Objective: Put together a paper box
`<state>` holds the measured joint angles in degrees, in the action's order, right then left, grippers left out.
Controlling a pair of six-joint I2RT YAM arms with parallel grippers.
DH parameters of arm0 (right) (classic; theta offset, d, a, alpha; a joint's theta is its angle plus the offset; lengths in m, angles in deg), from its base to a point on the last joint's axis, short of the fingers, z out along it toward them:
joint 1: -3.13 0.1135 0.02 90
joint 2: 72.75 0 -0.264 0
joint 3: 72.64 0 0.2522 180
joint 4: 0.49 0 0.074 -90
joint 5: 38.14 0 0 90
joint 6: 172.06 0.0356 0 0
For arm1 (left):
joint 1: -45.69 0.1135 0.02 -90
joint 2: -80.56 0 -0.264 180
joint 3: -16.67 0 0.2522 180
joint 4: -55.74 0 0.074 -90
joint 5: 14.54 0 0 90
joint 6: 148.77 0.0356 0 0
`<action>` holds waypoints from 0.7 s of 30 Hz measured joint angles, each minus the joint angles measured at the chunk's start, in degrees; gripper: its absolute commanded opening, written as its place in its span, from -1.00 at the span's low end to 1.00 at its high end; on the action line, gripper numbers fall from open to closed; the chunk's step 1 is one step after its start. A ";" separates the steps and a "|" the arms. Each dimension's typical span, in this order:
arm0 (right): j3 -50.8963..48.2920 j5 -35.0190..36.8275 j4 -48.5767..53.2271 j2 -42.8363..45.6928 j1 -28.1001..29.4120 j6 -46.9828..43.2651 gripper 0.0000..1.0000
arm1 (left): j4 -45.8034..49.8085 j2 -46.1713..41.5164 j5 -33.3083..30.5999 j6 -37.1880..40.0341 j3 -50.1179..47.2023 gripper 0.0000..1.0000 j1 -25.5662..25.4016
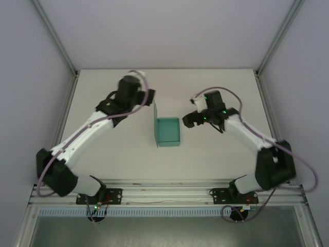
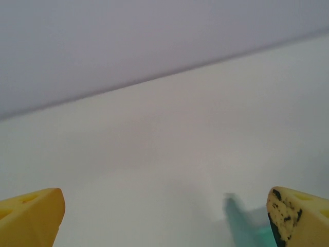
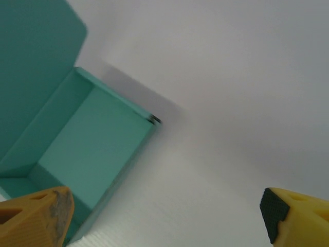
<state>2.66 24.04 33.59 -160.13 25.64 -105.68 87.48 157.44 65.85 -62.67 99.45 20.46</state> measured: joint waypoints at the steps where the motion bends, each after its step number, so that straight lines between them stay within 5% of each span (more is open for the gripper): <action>1: 3.37 -1.22 1.25 -3.91 0.92 -3.61 0.74 | -1.01 -2.71 0.07 -2.95 -4.81 1.00 2.34; 6: 20.92 -4.61 8.81 -22.01 5.22 -16.35 0.59 | -1.29 -11.04 0.42 -13.92 -22.82 1.00 8.96; 12: 30.27 -6.19 13.25 -32.87 6.36 -20.85 0.37 | -0.90 -15.32 0.17 -18.18 -26.93 1.00 9.64; 17: 32.61 -7.06 14.47 -35.52 6.36 -21.05 -0.28 | -0.87 -15.47 -0.55 -18.58 -26.86 1.00 9.64; 21: 30.71 -5.33 10.71 -35.15 6.64 -17.86 -0.59 | -1.05 -15.43 -0.15 -18.23 -26.56 1.00 9.64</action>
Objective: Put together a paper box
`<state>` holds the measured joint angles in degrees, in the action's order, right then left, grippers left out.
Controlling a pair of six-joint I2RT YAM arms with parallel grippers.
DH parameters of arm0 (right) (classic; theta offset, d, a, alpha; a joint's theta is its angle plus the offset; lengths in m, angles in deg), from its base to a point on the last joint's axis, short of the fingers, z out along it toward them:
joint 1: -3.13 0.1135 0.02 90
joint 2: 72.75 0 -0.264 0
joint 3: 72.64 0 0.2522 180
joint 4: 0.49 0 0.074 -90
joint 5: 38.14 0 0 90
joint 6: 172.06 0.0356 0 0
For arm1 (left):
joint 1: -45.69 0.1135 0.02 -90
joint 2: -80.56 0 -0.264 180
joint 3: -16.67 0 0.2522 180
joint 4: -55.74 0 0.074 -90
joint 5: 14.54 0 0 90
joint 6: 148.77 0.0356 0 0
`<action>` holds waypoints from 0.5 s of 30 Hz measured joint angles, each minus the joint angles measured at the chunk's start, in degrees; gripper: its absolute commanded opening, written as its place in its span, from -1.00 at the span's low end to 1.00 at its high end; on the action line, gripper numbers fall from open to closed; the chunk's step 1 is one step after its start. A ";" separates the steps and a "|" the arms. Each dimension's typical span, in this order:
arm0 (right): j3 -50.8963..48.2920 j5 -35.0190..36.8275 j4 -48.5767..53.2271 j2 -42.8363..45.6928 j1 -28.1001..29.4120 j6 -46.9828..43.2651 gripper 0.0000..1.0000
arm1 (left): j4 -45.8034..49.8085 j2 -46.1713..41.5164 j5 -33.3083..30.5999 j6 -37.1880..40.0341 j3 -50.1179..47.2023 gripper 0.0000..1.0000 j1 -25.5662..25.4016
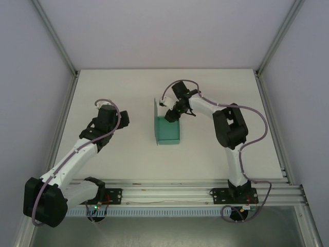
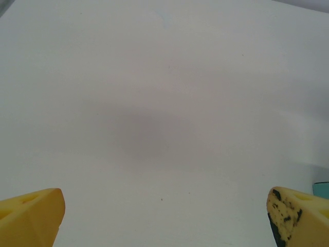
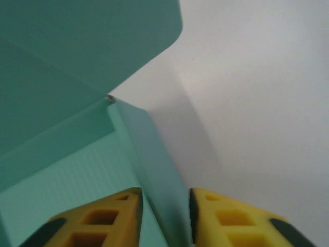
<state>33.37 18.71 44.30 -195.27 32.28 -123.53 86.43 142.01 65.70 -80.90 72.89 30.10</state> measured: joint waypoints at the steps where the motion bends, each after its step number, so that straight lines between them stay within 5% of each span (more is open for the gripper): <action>1: -1.46 0.68 -1.53 0.59 0.07 0.87 -0.66 | -0.13 -0.04 0.39 0.13 0.00 1.00 0.00; 7: -12.26 9.66 -10.36 7.50 0.74 12.24 -0.79 | -0.92 -1.84 1.46 0.28 0.24 1.00 0.00; 15: -19.26 35.21 -9.94 16.94 6.14 47.45 -0.85 | -1.25 -2.12 1.49 -0.11 0.59 1.00 0.00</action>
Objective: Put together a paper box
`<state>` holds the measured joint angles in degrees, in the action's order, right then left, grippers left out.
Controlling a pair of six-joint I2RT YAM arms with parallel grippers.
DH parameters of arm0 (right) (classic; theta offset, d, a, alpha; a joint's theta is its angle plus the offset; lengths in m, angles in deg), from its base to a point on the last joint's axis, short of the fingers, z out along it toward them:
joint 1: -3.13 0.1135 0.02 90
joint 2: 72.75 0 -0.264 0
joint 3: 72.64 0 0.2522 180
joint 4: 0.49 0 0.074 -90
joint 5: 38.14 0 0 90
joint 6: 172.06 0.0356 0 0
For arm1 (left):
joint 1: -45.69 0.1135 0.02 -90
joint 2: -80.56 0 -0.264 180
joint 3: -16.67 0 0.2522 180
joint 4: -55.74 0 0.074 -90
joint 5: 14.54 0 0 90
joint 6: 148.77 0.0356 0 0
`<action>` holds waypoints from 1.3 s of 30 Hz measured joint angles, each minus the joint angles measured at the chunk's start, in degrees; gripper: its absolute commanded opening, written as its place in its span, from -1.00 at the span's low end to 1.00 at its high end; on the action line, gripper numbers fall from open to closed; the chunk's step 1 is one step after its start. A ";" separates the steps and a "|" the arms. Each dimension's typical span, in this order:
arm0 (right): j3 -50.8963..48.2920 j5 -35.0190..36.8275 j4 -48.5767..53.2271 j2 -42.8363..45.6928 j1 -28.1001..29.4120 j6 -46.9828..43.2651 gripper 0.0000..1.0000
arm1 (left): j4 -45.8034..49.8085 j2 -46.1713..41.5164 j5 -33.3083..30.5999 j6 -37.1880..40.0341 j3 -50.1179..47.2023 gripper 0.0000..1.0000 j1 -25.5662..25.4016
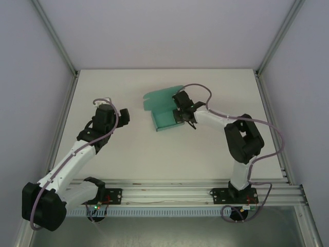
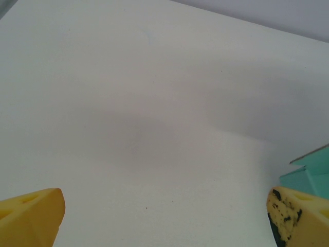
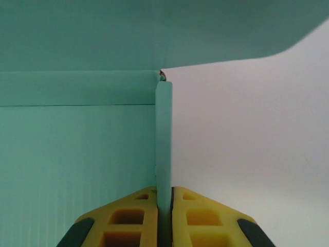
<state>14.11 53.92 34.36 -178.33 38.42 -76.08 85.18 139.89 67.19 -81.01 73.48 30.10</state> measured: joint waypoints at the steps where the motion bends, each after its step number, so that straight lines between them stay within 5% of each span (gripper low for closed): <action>1: -0.52 2.08 0.96 0.55 1.01 3.54 -0.84 | -0.20 0.24 0.17 0.00 0.00 1.00 0.00; 10: -4.00 9.22 7.67 1.01 7.56 22.77 -0.69 | -4.13 4.57 6.69 2.91 -0.02 1.00 0.00; 18: -5.42 9.46 7.23 3.63 7.43 21.97 0.25 | -8.28 10.97 20.44 11.41 1.42 1.00 0.00; 24: -5.38 6.60 8.02 13.68 5.57 11.50 0.99 | -6.71 21.24 28.74 21.27 13.46 1.00 0.00; 32: 1.38 -11.72 11.06 16.46 -7.13 -18.16 0.99 | 5.38 36.22 41.77 42.58 33.18 1.00 0.00; 39: 15.87 -24.50 20.52 4.35 -14.47 -38.80 0.54 | 20.39 47.71 44.11 56.89 48.28 0.88 0.00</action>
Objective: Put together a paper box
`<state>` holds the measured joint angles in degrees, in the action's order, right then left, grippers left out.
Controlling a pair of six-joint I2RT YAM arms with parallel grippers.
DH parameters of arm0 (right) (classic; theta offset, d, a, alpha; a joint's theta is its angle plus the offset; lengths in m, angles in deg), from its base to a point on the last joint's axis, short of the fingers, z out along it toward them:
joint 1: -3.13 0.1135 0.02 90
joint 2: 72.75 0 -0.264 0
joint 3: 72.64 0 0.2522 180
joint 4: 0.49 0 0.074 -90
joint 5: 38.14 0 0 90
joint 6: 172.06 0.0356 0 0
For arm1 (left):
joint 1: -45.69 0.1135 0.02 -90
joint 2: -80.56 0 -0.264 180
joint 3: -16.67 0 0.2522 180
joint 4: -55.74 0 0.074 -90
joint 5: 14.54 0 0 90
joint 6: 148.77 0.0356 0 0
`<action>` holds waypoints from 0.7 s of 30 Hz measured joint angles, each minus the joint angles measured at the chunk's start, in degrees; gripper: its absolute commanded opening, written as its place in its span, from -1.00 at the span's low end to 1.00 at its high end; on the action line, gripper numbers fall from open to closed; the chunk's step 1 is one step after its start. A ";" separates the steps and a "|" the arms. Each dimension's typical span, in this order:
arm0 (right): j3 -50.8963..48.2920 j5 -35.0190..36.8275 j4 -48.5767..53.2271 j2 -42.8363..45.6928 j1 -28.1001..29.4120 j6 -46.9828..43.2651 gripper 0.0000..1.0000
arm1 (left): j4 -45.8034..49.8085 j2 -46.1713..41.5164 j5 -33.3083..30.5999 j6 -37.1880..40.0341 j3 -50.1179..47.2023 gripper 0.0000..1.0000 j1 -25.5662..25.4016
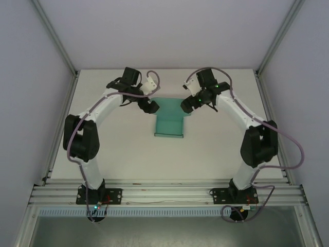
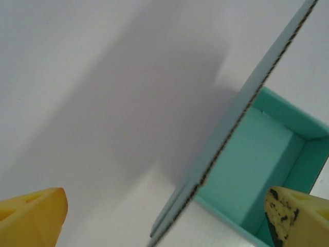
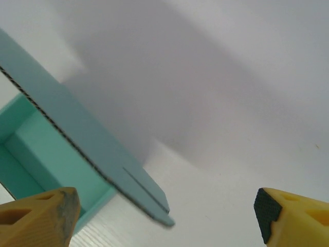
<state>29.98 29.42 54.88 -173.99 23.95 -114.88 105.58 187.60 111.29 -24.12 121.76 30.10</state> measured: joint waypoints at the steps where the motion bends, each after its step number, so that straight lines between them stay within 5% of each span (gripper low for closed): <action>1: 1.62 -1.22 1.79 -1.75 -0.28 -2.12 0.47 | 2.51 1.90 0.20 1.88 2.58 0.81 0.00; 11: 5.77 -5.95 9.29 -8.31 -0.94 -8.63 -0.45 | 14.47 9.27 0.35 10.99 11.06 0.02 -0.04; 15: 5.92 -6.38 9.49 -8.31 -1.01 -8.46 -0.63 | 14.91 9.35 0.48 10.84 11.08 -0.26 -0.07; 19: 6.40 -6.51 9.90 -8.31 -1.01 -8.20 -0.77 | 14.71 9.33 0.85 9.90 11.08 -0.99 -0.15; 21: 6.64 -6.36 9.79 -8.31 -1.05 -7.67 -0.80 | 13.97 9.33 0.74 9.07 11.06 -1.00 -0.35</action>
<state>36.62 23.06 64.67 -182.29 22.90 -122.55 119.54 196.94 112.04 -15.05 132.82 29.75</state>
